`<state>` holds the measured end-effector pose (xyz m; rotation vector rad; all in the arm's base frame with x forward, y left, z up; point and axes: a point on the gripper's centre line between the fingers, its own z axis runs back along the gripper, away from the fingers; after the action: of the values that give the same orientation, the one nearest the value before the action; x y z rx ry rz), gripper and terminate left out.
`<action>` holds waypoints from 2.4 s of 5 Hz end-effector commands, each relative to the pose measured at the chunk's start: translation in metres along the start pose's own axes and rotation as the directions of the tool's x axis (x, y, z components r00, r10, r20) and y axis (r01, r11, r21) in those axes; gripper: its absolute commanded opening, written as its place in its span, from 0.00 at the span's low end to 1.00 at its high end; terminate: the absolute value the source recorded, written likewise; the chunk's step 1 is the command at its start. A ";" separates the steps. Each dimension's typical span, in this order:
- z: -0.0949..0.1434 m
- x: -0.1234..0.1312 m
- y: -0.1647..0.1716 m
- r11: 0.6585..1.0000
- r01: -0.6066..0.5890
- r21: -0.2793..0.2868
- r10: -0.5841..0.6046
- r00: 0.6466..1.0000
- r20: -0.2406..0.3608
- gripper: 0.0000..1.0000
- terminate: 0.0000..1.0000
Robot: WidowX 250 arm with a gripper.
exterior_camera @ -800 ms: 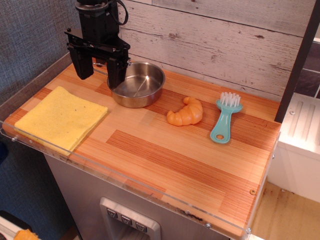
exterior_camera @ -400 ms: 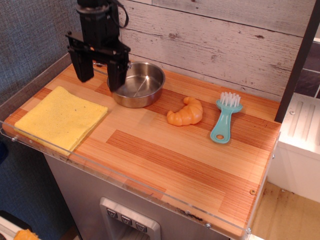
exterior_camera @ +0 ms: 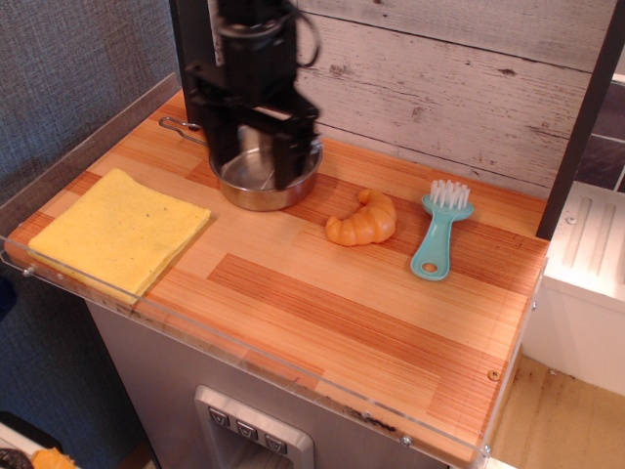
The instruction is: Place croissant on top of towel.
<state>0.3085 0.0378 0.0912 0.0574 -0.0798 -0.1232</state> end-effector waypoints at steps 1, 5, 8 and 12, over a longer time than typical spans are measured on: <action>-0.002 0.035 -0.019 0.999 -0.022 -0.031 0.024 0.996 0.080 1.00 0.00; -0.047 0.057 -0.064 0.998 0.056 -0.013 -0.056 0.998 0.029 1.00 0.00; -0.077 0.055 -0.054 0.998 0.047 0.033 -0.046 0.998 -0.031 1.00 0.00; 0.022 0.003 0.039 0.998 -0.025 -0.053 0.027 0.999 0.033 0.00 0.00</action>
<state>0.3135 0.0722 0.0964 -0.0134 -0.0474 -0.1032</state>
